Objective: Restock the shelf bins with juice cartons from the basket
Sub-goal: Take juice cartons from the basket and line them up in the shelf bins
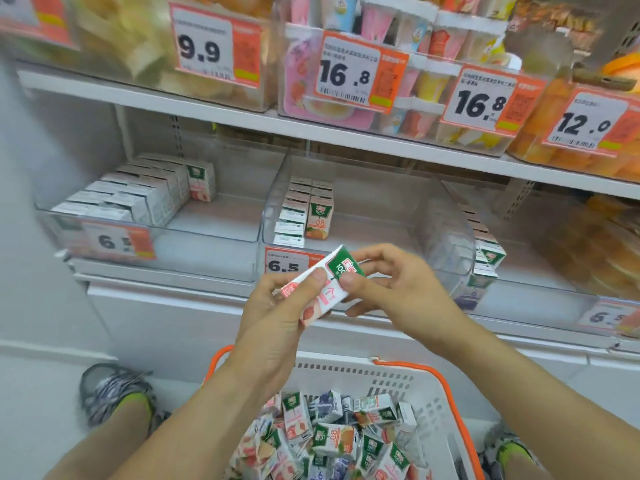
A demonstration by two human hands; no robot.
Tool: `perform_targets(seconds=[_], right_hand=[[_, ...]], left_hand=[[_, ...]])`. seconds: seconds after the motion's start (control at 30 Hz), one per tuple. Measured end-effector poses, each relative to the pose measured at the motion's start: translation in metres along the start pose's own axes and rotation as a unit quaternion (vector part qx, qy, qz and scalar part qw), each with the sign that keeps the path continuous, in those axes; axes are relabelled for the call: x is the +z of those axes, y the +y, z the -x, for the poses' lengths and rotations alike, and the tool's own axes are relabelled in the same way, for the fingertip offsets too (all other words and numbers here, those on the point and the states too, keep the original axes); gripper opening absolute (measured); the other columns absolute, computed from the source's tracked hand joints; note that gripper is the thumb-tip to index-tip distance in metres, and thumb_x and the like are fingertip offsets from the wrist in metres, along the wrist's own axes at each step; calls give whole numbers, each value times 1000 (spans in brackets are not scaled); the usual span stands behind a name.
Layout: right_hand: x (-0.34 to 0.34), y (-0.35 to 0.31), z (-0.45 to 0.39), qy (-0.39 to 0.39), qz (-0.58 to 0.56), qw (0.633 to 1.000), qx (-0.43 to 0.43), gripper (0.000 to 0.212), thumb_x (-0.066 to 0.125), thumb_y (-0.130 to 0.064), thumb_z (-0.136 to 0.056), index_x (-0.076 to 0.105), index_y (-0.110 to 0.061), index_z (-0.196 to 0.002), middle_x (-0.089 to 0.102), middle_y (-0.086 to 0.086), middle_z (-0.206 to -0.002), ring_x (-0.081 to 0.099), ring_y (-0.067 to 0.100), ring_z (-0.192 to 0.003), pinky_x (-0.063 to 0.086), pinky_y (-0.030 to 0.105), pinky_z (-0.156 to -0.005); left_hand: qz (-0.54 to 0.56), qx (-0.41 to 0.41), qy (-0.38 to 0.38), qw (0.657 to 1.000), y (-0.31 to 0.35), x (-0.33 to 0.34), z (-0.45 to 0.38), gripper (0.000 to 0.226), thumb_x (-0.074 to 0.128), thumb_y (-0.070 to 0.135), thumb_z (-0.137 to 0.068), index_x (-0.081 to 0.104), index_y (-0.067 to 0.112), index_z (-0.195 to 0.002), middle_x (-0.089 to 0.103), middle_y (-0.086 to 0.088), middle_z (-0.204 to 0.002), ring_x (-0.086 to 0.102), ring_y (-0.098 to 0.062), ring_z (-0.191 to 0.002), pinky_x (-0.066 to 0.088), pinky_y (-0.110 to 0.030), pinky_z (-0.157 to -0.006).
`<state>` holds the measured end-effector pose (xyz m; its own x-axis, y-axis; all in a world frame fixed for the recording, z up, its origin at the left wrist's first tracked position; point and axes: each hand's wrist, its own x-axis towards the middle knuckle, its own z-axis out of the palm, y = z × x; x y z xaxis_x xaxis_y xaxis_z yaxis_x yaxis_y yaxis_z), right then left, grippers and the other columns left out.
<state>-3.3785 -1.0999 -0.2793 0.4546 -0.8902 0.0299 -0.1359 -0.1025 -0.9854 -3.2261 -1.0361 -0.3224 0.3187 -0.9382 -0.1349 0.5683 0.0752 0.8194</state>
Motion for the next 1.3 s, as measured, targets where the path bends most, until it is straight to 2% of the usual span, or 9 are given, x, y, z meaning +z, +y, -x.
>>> perform_targets(seconds=[0.17,0.33,0.47,0.6,0.67,0.87,1.0,1.2,1.3], right_hand=[[54,-29,-26,-44,-12,995,-85,36,78,-8,-80,62,-7,-113,71,12,-96,74,23,-78,60,30,-65],[131,-48,-74,16,121,956,-267,34,80,-15,-81,60,-23,-108,69,-13,-96,66,1,-87,52,14,-70],[183,-45,-144,57,182,931,-312,35,78,-12,-79,55,-23,-103,62,-20,-89,60,-4,-79,48,10,-64],[210,-21,-238,101,241,939,-225,32,79,-17,-73,57,-21,-95,63,-11,-81,59,0,-67,43,10,-60],[219,-4,-281,104,269,943,-164,30,79,-16,-75,58,-22,-95,65,-3,-85,62,13,-75,46,21,-66],[242,23,-362,130,283,946,-94,28,84,-14,-72,61,-24,-85,66,-2,-89,63,15,-84,52,27,-80],[241,35,-372,154,290,938,-110,25,84,-18,-74,63,-23,-86,63,-5,-82,63,16,-81,52,27,-78],[238,19,-346,122,333,930,-92,27,79,-14,-77,59,-25,-93,57,-8,-90,55,12,-84,38,16,-69],[231,-2,-297,105,306,938,-124,20,73,-12,-80,62,-23,-93,56,-12,-77,55,8,-76,39,15,-62]], left_hand=[[-193,173,42,965,55,-51,7,49,81,48,-67,66,11,-95,76,-2,-82,68,-10,-65,52,-18,-58],[-147,192,184,953,110,-111,-34,23,61,42,-87,69,20,-86,71,3,-85,65,-12,-79,51,-27,-70],[-419,299,220,829,132,-159,-80,4,69,21,-88,68,22,-91,66,5,-101,61,-11,-101,49,-32,-92],[-587,310,139,735,115,-187,-106,32,80,49,-75,70,26,-95,61,8,-105,49,-16,-112,33,-47,-103],[-615,343,139,696,108,-197,-117,31,81,51,-72,69,31,-93,59,13,-101,48,-15,-110,28,-45,-100],[-526,373,164,746,107,-201,-141,29,88,46,-58,72,31,-76,52,14,-83,40,-5,-91,19,-29,-87],[-521,378,166,747,107,-204,-144,29,89,47,-56,72,32,-74,50,13,-80,38,-5,-87,18,-24,-90],[-538,364,164,742,108,-201,-133,26,88,44,-63,72,32,-80,44,21,-81,38,-6,-91,17,-27,-89],[-551,341,152,746,111,-191,-119,21,84,39,-73,73,33,-89,55,18,-96,46,-6,-106,14,-26,-94]])
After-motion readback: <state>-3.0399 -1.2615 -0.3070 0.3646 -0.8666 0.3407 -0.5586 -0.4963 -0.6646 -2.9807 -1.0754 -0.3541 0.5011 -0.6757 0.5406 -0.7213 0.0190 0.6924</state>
